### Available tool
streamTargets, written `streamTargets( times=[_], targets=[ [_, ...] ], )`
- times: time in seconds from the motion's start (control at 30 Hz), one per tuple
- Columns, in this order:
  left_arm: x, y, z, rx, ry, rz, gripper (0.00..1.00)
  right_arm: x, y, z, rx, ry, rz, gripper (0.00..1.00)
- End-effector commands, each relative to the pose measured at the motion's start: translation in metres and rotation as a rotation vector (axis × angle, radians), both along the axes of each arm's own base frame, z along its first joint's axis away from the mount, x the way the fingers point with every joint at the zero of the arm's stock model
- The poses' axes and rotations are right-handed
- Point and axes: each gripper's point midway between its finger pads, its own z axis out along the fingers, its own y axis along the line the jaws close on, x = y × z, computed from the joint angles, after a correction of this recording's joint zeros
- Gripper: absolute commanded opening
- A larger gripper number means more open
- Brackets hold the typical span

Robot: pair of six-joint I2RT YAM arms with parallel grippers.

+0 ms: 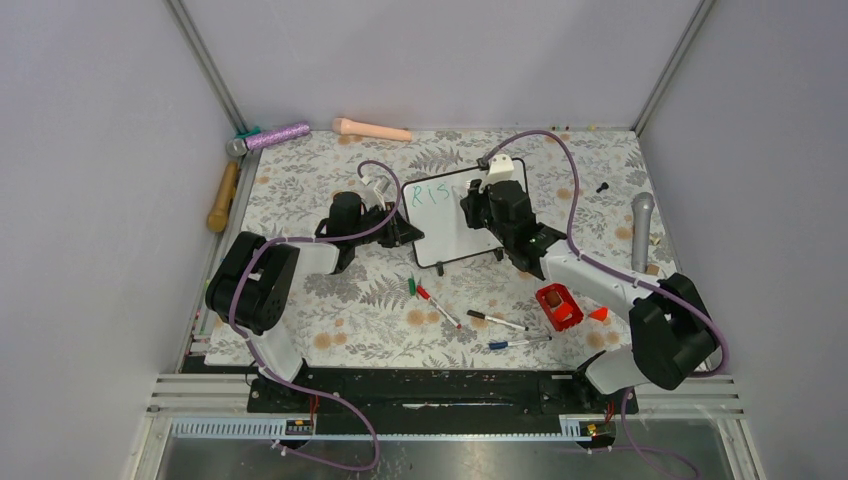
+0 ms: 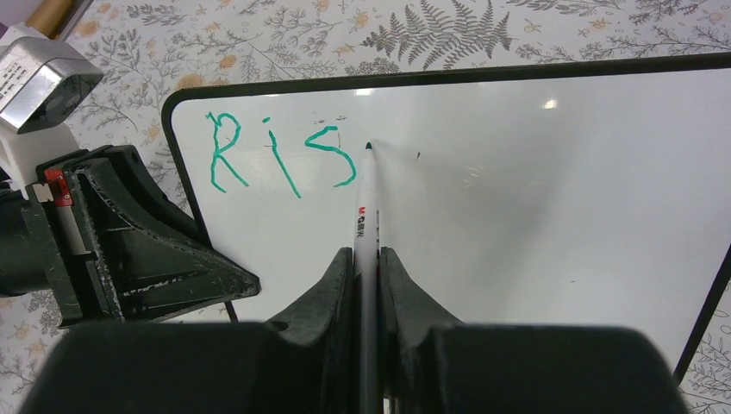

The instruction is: Write a sentence on the whiteboard

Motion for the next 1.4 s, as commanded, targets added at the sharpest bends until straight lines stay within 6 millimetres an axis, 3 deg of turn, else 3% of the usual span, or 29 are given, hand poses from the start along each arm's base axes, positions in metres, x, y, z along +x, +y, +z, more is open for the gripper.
streamTargets(
  times=[0.0,0.73,1.37],
  targets=[
    [0.013,0.009,-0.004,0.057,-0.009,0.079,0.15,0.011,0.003,0.02,0.031,-0.029,-0.012,0.0],
    [0.013,0.009,-0.003,0.058,-0.009,0.079,0.16,0.019,-0.019,0.012,0.012,0.008,-0.108,0.0],
    [0.014,0.008,-0.004,0.058,-0.008,0.077,0.15,0.026,-0.013,0.018,0.03,0.005,-0.089,0.0]
  ],
)
